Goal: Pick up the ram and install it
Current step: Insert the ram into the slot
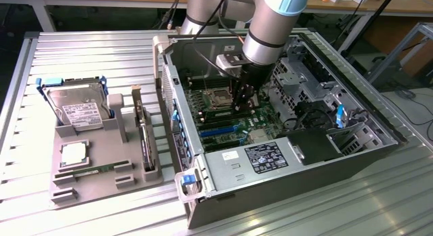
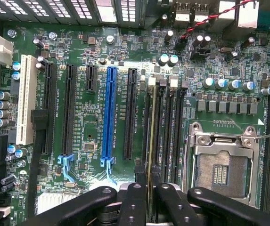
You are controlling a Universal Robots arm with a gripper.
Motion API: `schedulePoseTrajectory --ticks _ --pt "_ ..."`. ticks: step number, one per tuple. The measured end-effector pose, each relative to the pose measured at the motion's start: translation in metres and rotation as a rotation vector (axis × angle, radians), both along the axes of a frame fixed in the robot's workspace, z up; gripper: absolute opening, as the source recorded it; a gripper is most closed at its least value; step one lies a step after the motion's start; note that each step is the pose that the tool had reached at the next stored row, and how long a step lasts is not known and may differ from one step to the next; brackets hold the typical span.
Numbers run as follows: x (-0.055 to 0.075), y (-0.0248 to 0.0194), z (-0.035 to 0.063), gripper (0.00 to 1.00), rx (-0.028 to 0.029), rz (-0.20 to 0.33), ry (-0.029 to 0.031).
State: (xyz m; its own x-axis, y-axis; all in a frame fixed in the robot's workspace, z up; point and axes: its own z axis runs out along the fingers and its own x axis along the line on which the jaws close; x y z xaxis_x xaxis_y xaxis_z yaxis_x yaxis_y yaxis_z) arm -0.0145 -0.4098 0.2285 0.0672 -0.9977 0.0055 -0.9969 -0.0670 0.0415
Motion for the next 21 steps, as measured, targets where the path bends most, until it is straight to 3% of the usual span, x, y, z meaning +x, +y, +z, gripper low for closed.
schedulePoseTrajectory --ticks 15,18,19,20,21 --pt "0.000 -0.0002 -0.0020 0.14 0.0000 0.001 -0.0049" --pt "0.000 -0.0001 -0.0021 0.16 0.0003 0.001 -0.0050" --pt "0.000 -0.0001 -0.0020 0.22 0.0002 0.001 -0.0050" --pt "0.000 -0.0002 0.0011 0.22 0.0001 0.001 -0.0050" --pt "0.000 -0.0001 0.0116 0.22 -0.0001 0.001 -0.0049"
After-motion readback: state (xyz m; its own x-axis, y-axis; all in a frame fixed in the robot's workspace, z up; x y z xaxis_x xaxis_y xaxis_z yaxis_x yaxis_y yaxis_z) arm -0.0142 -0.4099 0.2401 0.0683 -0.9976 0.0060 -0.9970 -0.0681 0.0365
